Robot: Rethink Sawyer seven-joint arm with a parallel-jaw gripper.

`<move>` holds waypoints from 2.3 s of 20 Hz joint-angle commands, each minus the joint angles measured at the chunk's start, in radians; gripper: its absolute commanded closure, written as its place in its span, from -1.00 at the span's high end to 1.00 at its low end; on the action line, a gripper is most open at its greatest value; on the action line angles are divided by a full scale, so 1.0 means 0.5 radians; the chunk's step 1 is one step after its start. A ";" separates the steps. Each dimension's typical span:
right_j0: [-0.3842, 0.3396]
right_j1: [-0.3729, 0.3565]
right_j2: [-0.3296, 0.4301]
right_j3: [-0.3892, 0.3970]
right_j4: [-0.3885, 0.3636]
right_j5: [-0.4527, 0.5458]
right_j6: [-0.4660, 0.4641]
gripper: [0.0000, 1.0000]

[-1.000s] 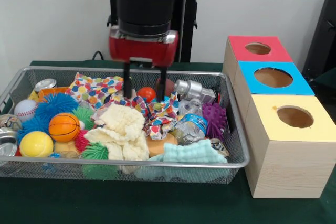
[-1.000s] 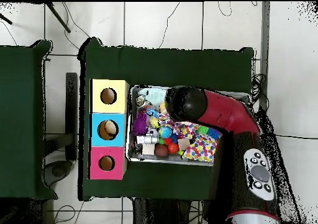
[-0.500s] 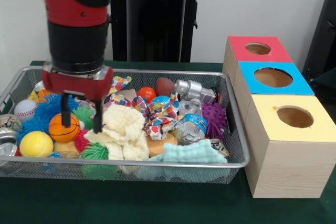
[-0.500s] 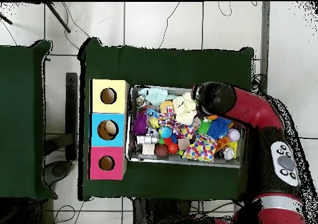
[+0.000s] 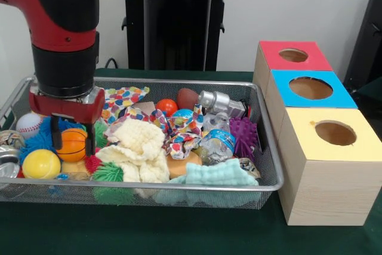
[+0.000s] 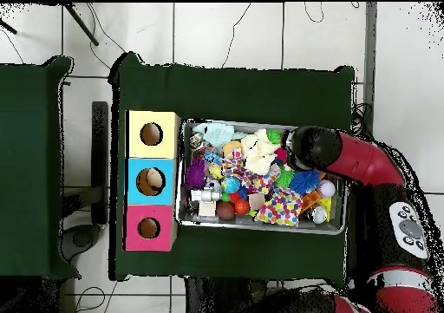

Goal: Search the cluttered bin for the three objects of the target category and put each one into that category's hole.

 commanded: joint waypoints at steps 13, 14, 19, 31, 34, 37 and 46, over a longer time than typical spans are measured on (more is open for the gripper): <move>-0.066 0.338 0.355 -0.093 -0.174 -0.347 -0.097 1.00; -0.065 0.371 0.362 -0.137 -0.169 -0.316 -0.113 1.00; -0.053 0.389 0.344 -0.117 -0.192 -0.349 -0.066 1.00; -0.098 0.224 0.288 0.305 -0.176 -0.253 0.010 1.00; -0.066 0.113 0.209 0.485 -0.137 -0.201 0.133 1.00; -0.036 0.004 0.138 0.686 -0.147 -0.370 0.291 1.00; 0.135 -0.008 0.004 0.911 -0.035 -0.534 0.536 1.00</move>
